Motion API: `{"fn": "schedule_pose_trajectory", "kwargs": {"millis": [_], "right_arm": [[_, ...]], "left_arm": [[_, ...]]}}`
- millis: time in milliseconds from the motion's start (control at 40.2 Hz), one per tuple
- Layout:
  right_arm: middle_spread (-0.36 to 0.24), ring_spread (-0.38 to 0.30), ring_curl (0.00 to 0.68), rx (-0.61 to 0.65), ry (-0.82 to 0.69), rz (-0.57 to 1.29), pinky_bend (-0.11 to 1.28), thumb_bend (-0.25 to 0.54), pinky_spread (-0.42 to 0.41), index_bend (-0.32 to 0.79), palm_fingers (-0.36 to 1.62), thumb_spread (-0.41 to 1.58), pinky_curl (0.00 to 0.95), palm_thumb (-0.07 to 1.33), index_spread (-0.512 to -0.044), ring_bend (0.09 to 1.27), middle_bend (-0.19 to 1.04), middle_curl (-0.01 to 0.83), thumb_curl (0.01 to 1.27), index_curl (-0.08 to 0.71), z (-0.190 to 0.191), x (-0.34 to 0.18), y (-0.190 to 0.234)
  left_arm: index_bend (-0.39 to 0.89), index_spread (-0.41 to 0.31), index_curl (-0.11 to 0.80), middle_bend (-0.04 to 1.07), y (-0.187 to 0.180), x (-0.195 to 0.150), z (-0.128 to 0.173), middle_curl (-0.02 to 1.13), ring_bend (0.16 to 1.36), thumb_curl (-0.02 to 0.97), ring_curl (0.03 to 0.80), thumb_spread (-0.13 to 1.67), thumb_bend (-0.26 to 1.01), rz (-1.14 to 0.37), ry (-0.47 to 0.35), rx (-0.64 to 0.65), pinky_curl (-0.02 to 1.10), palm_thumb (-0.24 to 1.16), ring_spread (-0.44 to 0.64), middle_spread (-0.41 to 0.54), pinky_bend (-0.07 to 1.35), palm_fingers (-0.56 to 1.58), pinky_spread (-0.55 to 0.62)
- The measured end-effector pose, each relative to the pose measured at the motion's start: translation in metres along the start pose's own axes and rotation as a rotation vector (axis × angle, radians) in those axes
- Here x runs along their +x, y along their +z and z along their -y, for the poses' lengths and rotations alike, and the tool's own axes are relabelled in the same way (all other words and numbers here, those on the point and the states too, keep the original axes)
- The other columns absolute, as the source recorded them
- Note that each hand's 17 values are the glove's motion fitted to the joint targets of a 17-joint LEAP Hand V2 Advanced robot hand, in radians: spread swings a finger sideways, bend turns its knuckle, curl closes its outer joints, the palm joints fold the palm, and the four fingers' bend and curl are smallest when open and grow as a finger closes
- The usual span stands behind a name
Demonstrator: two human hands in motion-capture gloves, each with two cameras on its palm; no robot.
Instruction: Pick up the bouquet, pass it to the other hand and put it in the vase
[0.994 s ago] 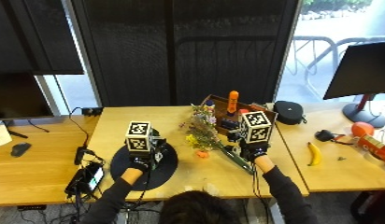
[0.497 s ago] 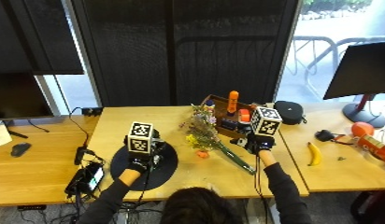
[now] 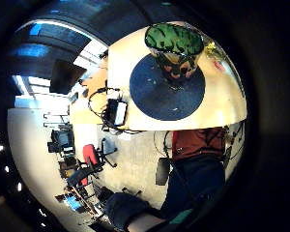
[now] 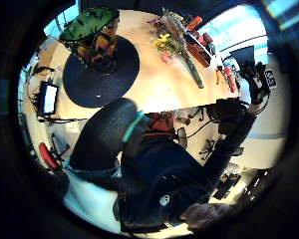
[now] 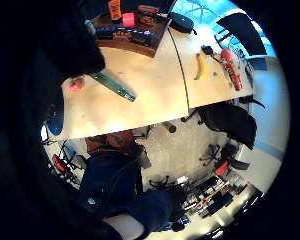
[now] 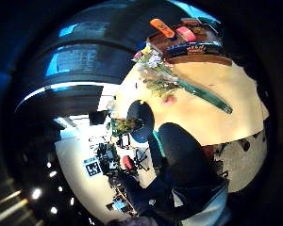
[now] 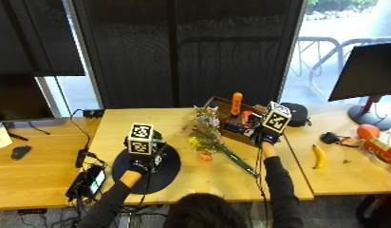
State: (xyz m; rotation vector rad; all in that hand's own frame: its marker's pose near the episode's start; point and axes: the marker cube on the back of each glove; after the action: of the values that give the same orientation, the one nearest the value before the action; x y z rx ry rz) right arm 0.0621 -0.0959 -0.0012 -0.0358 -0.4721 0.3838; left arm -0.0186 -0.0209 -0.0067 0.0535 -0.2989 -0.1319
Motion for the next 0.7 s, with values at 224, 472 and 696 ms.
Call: {"fn": "schedule_pose_trajectory", "kwargs": {"millis": [224, 472, 696], "right_arm": [[-0.096, -0.088, 0.341, -0.041, 0.118, -0.077, 0.37, -0.022, 0.086, 0.1, 0.7, 1.11, 0.324, 0.51, -0.222, 0.43, 0.23, 0.405, 0.31, 0.273, 0.026, -0.003, 0.011], [-0.092, -0.102, 0.354, -0.4, 0.294, -0.09, 0.38, -0.022, 0.093, 0.1, 0.68, 1.11, 0.34, 0.52, -0.21, 0.44, 0.23, 0.415, 0.32, 0.255, 0.025, 0.005, 0.05], [-0.094, -0.1, 0.365, -0.443, 0.311, -0.096, 0.41, -0.024, 0.117, 0.08, 0.7, 1.11, 0.353, 0.52, -0.205, 0.46, 0.22, 0.423, 0.32, 0.236, 0.049, 0.032, 0.097]], "left_arm": [[0.2, -0.001, 0.369, 0.17, -0.01, -0.005, -0.009, 0.25, 0.51, 0.256, 0.237, 1.09, -0.05, -0.004, -0.003, 0.059, 0.31, 0.13, 0.39, 0.277, 0.33, 0.14, 0.44], [0.2, -0.015, 0.39, 0.16, -0.004, -0.003, -0.013, 0.26, 0.5, 0.254, 0.24, 1.12, -0.02, -0.023, 0.034, 0.054, 0.31, 0.09, 0.38, 0.26, 0.31, 0.16, 0.43], [0.19, -0.021, 0.397, 0.16, 0.002, 0.005, -0.016, 0.26, 0.49, 0.255, 0.243, 1.12, -0.02, 0.008, 0.044, 0.06, 0.31, 0.07, 0.37, 0.256, 0.3, 0.16, 0.43]]}}
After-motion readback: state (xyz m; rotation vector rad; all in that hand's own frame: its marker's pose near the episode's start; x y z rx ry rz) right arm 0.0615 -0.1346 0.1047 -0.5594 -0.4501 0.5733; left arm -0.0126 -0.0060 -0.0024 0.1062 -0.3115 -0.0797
